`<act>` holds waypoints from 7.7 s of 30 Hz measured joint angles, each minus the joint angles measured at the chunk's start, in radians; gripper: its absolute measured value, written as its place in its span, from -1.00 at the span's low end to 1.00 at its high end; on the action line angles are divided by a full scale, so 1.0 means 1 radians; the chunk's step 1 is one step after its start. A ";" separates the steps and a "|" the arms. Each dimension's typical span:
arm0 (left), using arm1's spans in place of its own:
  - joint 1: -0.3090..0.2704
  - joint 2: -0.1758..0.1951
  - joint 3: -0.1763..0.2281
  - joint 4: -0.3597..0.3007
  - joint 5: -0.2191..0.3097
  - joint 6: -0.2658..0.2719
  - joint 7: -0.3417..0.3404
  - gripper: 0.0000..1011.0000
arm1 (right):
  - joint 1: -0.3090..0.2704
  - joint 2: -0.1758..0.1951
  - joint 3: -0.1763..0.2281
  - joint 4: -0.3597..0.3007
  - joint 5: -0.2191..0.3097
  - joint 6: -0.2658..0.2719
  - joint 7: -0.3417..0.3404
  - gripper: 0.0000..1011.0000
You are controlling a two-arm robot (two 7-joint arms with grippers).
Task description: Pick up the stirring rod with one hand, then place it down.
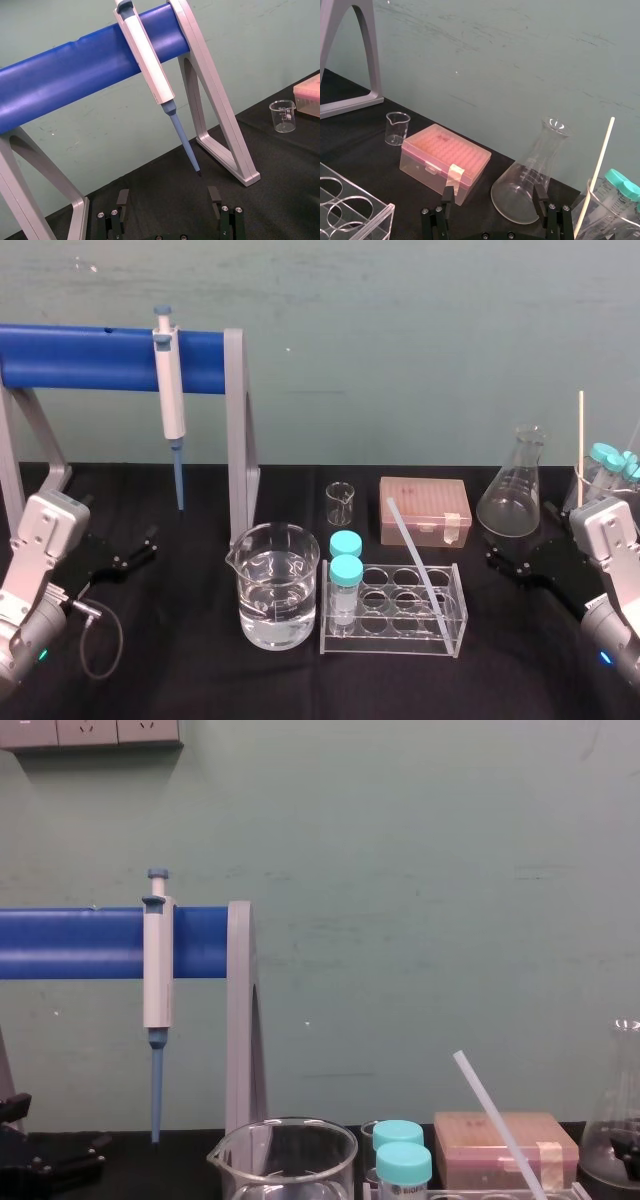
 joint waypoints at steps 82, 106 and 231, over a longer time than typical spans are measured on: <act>0.000 0.000 0.000 0.000 0.000 0.000 0.000 0.98 | 0.062 0.003 0.028 -0.163 0.227 0.302 0.501 0.98; 0.000 0.000 0.000 0.000 0.000 0.000 0.000 0.98 | 0.064 -0.067 0.030 -0.162 0.178 0.381 0.413 0.98; 0.000 0.000 0.000 0.000 0.000 0.000 0.000 0.98 | -0.082 -0.137 0.273 -0.297 0.328 -0.096 0.532 -0.87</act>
